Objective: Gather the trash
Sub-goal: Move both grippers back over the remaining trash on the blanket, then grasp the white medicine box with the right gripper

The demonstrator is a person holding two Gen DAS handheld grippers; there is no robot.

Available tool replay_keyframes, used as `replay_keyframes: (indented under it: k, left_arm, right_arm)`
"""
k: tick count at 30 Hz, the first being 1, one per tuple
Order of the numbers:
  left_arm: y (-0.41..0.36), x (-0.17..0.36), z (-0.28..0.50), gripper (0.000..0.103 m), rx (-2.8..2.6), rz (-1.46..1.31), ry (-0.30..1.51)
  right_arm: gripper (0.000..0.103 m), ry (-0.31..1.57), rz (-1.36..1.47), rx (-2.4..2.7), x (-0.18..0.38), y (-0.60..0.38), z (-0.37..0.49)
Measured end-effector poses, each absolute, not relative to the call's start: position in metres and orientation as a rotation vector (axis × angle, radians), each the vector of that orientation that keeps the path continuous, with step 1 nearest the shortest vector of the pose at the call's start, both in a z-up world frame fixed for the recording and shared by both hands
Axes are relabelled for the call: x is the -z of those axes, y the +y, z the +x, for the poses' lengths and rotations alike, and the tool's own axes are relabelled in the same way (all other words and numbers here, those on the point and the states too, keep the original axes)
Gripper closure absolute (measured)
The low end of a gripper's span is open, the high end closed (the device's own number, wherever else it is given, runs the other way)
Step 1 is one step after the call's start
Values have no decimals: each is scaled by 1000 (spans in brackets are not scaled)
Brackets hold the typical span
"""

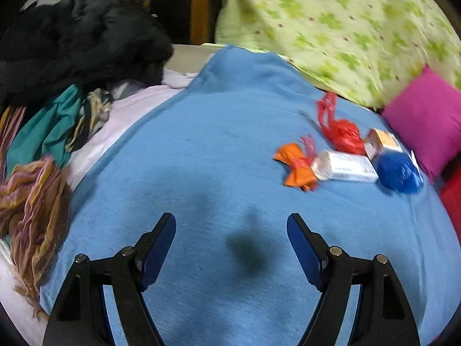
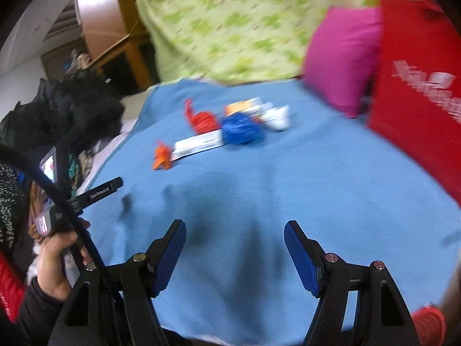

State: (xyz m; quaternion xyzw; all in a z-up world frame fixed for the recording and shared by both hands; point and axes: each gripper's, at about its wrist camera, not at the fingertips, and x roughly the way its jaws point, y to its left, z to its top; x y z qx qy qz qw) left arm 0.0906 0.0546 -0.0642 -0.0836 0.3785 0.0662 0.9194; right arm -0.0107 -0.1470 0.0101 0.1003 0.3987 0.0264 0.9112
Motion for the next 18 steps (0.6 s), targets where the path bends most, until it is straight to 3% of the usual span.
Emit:
replay_keyframes:
  k: [10, 18]
  left_arm:
    - [81, 70, 99, 23, -238, -255, 785]
    - [88, 74, 105, 23, -257, -302, 801]
  right_arm:
    - [29, 847, 165, -174, 25, -93, 147]
    - [29, 826, 150, -96, 40, -101, 220]
